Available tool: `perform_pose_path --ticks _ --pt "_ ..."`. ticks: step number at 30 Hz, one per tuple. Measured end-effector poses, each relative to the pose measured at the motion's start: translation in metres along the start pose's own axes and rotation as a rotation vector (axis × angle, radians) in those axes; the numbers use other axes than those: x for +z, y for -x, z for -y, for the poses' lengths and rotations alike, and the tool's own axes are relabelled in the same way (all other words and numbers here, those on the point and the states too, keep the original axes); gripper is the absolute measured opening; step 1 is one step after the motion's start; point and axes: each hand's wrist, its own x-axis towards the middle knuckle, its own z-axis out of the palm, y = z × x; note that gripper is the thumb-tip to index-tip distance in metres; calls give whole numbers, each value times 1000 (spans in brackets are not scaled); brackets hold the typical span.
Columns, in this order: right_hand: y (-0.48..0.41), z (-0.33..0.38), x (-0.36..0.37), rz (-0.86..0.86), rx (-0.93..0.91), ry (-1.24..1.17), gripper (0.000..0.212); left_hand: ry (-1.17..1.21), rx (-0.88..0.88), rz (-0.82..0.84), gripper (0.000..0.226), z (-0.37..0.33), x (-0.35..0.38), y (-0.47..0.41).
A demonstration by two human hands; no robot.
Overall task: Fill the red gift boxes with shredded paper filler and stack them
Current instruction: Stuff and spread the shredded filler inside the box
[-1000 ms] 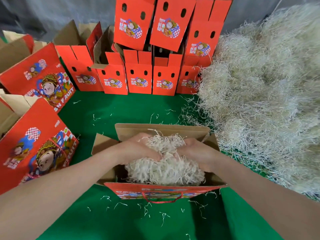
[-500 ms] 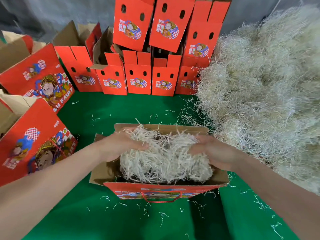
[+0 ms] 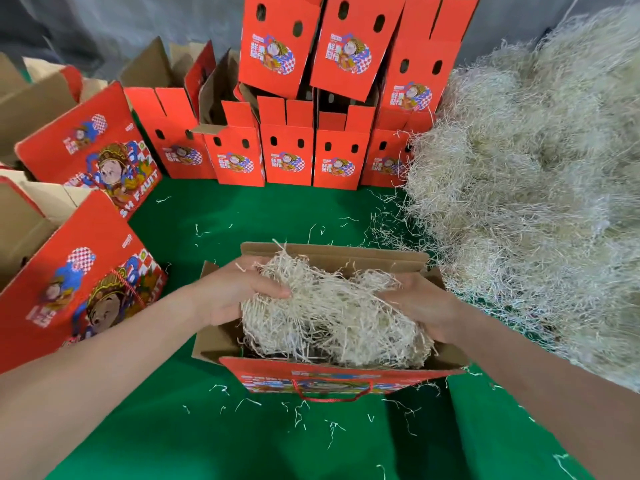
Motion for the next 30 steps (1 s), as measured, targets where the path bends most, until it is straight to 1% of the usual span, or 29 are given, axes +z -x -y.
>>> perform_pose_path --ticks 1,2,3,4,5,6,7,9,10,11,12,13,14,15,16,19,21,22,23,24,25,26,27,28,29,30 --pt "2 2 3 58 -8 7 79 -7 -1 -9 77 2 2 -4" --pt "2 5 9 128 -8 30 81 -17 4 -3 65 1 7 -4" --pt "2 7 17 174 -3 55 76 -34 -1 23 49 1 17 -4" --pt "0 9 25 190 8 74 62 -46 -3 52 39 -1 26 -4" --pt "0 12 31 177 10 81 41 -52 -1 67 35 0 33 -8" --pt "-1 13 35 159 8 85 25 -57 -7 55 36 0 36 -11" --pt "-1 14 35 134 -5 104 19 -70 -16 32 36 0 35 -12" --pt "2 13 23 81 -14 156 17 -89 -10 -22 38 -4 24 -12" --pt "3 12 14 39 -19 149 26 -76 4 -43 44 -7 18 -12" --pt "2 11 5 -5 -12 127 44 -62 21 -58 52 -7 12 -13" --pt "1 8 -1 -31 5 101 60 -64 33 -61 63 -6 9 -15" --pt "1 7 -4 -43 17 86 70 -68 33 -68 77 -5 9 -15" --pt "2 7 -4 -51 27 86 74 -84 19 -64 89 -4 10 -15" --pt "1 7 -5 -59 36 89 75 -99 5 -51 95 -3 12 -16" --pt "-1 6 -6 -74 37 85 74 -106 -6 -51 95 -2 13 -16" --pt "-1 2 -14 -108 45 52 69 -92 17 -76 84 -1 8 -16" --pt "2 2 -15 -101 46 37 65 -47 18 -72 85 -4 6 -14" --pt "4 4 -12 -93 28 20 61 -18 -1 -45 86 -5 6 -15" --pt "4 7 -9 -70 0 -23 51 43 -36 21 82 -8 9 -14" --pt "5 10 -5 -12 -15 -93 38 120 -58 122 65 -11 13 -11" --pt "7 14 2 74 -11 -158 32 182 -73 224 38 -14 19 -7" --pt "8 17 9 162 -13 -184 39 278 -71 300 21 -16 25 -6" --pt "8 19 15 221 -6 -169 55 388 -49 338 32 -15 27 -11" --pt "5 18 22 237 7 -148 72 430 -36 379 42 -15 30 -12" --pt "0 17 25 209 16 -148 84 370 -18 365 41 -12 32 -14" --pt "-4 15 26 161 23 -154 89 233 -19 346 34 -8 34 -14"
